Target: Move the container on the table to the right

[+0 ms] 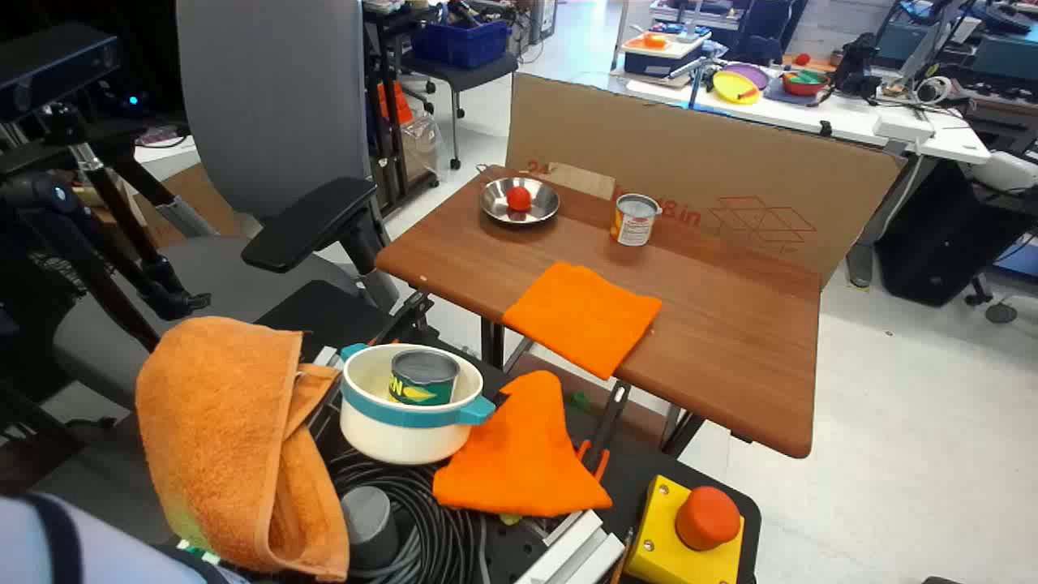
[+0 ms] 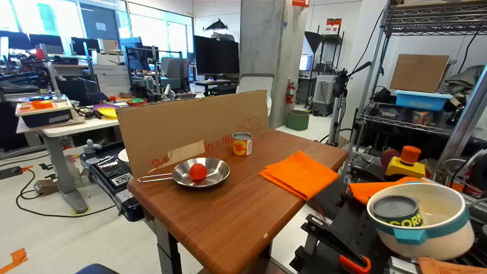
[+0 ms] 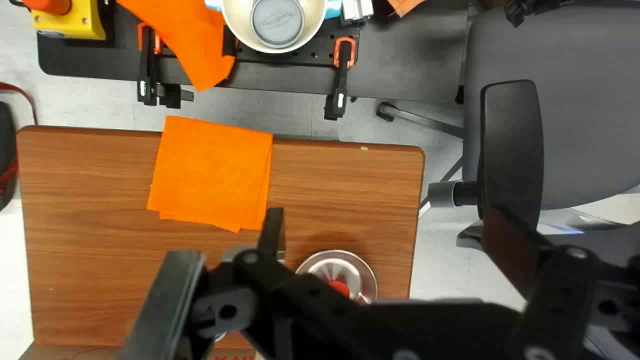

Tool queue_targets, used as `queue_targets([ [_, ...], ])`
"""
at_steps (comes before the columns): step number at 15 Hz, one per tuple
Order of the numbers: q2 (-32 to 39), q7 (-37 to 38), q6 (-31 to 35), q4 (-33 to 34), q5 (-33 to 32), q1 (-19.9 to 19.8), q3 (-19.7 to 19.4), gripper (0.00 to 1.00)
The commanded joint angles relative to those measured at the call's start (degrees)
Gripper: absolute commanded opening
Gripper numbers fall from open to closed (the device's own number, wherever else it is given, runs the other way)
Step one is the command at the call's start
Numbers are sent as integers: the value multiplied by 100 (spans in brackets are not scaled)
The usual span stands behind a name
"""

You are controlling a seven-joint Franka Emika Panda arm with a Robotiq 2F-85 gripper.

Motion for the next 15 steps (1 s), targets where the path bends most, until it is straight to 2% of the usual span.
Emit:
queue_targets([
  [1, 4, 0, -13, 12, 1, -7, 8, 100],
  [9, 4, 0, -13, 12, 1, -7, 8, 100],
  [11, 179, 64, 381, 14, 92, -55, -35, 100],
  [15, 1097, 211, 1202, 436, 116, -221, -185, 100],
])
